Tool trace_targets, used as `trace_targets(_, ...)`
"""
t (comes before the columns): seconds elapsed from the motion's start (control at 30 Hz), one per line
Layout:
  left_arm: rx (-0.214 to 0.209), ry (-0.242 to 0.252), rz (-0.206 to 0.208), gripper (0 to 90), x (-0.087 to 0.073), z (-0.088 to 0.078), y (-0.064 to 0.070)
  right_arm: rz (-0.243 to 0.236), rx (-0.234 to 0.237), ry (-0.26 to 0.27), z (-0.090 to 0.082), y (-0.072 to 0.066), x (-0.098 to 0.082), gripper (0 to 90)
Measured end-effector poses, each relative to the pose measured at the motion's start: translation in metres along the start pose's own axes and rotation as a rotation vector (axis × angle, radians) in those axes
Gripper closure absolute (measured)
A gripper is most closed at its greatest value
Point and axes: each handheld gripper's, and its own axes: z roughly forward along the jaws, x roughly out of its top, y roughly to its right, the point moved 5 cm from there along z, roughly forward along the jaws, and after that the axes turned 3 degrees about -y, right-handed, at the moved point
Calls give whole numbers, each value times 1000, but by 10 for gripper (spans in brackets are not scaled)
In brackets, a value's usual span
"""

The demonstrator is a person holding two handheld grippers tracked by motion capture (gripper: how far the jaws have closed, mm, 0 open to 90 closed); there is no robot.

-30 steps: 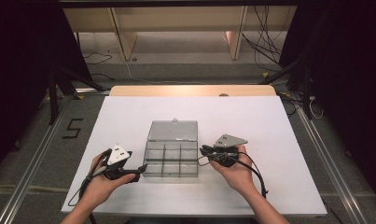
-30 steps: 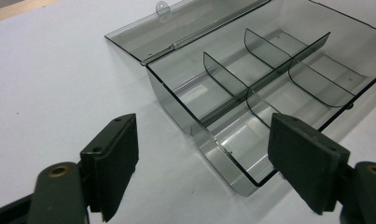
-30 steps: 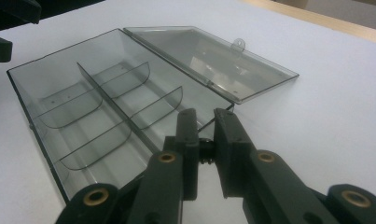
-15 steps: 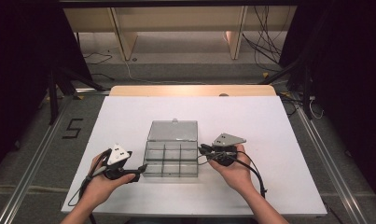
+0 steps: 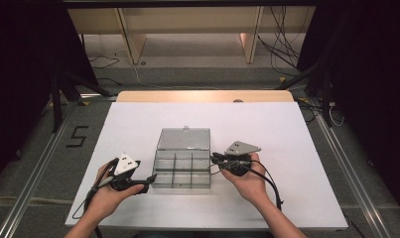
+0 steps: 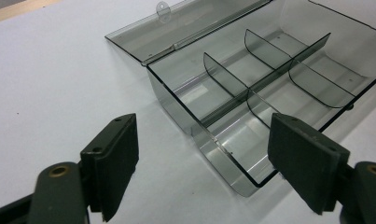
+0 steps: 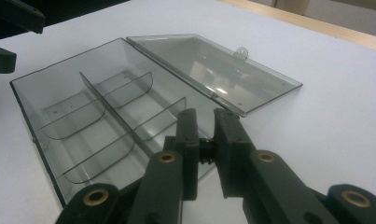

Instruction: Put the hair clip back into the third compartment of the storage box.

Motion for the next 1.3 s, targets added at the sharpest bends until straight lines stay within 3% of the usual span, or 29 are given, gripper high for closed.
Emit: trace_targets(1.3, 6, 4, -2, 242, 1, 0, -1, -7, 6, 14, 9, -4, 10, 811)
